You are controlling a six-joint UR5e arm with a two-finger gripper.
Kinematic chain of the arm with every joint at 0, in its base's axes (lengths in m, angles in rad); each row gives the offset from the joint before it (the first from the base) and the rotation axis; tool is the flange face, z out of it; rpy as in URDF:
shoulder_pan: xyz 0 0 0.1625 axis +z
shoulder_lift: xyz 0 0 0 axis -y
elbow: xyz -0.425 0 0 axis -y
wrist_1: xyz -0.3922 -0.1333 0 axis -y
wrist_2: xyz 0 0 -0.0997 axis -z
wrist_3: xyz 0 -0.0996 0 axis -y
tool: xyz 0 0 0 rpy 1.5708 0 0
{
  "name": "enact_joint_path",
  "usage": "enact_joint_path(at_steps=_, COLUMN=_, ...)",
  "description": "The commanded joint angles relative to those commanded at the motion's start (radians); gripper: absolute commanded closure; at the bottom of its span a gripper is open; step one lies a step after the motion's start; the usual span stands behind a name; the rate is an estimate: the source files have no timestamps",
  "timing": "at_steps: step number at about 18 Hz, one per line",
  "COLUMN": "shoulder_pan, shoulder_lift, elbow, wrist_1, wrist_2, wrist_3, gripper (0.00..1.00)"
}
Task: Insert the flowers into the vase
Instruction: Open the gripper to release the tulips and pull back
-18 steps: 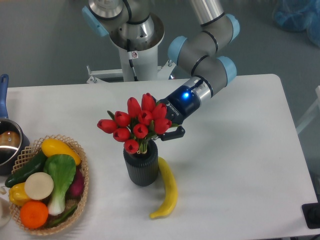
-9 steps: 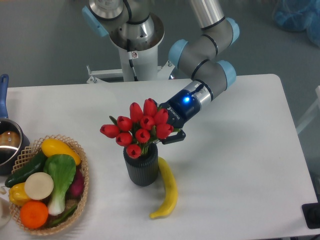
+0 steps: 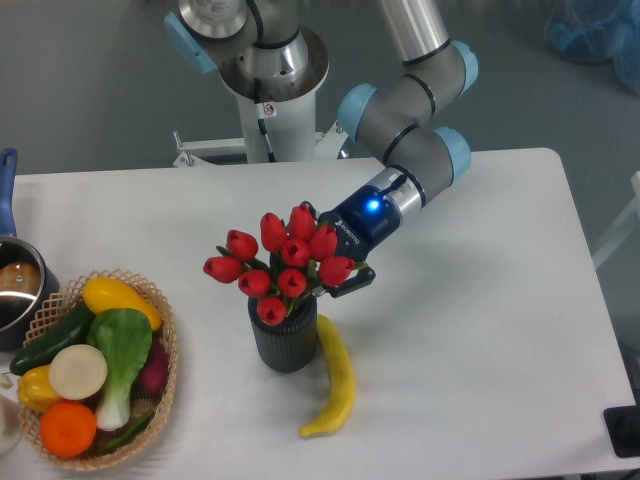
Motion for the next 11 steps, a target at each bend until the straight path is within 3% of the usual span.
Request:
enact_joint_path(at_steps=3, shoulder_pan=0.003, shoulder_lift=0.0, elbow=-0.002, wrist_1=-0.002, wrist_2=0.0, wrist_3=-0.006, gripper=0.2)
enact_joint_path(at_steps=6, shoulder_pan=0.006, shoulder_lift=0.0, elbow=-0.005, wrist_1=-0.002, wrist_2=0.0, wrist_3=-0.002, gripper=0.01)
enact_joint_path(at_steps=11, shoulder_pan=0.018, shoulder_lift=0.009, elbow=-0.017, wrist_1=-0.002, wrist_2=0.015, wrist_3=-0.002, gripper=0.0)
